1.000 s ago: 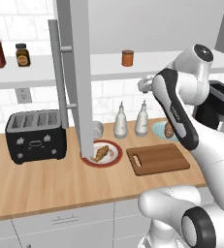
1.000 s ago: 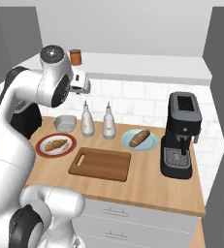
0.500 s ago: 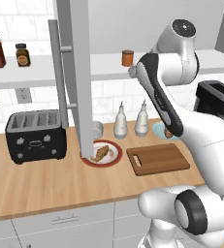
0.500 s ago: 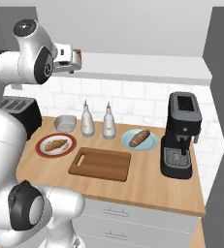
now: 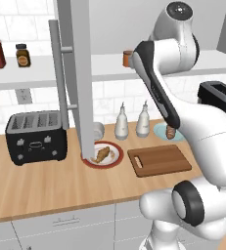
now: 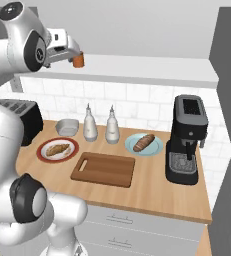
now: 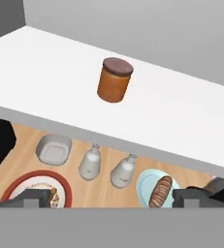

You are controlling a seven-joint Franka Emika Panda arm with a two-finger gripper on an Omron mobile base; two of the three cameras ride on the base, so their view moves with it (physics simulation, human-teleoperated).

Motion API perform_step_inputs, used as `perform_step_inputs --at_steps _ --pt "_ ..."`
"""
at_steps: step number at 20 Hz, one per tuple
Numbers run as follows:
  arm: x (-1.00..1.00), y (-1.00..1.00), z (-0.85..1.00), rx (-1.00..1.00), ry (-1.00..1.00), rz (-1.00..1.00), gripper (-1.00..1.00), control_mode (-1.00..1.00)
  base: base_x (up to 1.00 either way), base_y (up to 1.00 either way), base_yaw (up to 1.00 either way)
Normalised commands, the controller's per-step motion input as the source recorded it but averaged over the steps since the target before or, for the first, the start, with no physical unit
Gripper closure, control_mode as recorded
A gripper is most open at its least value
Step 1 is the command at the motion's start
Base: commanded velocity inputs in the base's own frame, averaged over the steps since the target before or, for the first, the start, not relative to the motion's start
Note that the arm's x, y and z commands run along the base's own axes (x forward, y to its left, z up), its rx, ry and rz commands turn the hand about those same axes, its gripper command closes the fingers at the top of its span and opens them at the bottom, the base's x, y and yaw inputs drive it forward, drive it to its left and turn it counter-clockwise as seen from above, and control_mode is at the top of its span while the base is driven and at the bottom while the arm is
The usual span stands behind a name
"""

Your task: From the different types of pastries on the counter, select a croissant and place it on the cutting board. Then retrieve a jar of jam from the cabinet and place it alongside the croissant on the cutting board.

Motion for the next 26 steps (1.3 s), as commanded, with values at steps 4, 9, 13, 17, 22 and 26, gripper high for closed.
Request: perform_step_inputs --at_steps 4,9,13,17,22,26 --pt "0.00 -0.01 0.00 0.00 -0.19 0.00 -1.00 -1.00 0.00 0.00 0.00" --pt "0.06 0.00 0.00 0.03 -0.26 0.00 -1.00 -1.00 0.00 0.00 0.00" --pt "0.12 0.00 -0.01 0.08 -0.07 0.00 -1.00 -1.00 0.00 0.00 0.00" --pt "0.24 0.00 0.00 0.11 0.00 0.00 -1.00 -1.00 0.00 0.00 0.00" --pt "0.16 0.02 0.04 0.06 -0.01 0.00 -1.00 -1.00 0.00 0.00 0.00" --pt "0.20 0.06 0.03 0.03 0.00 0.00 -1.00 -1.00 0.00 0.00 0.00"
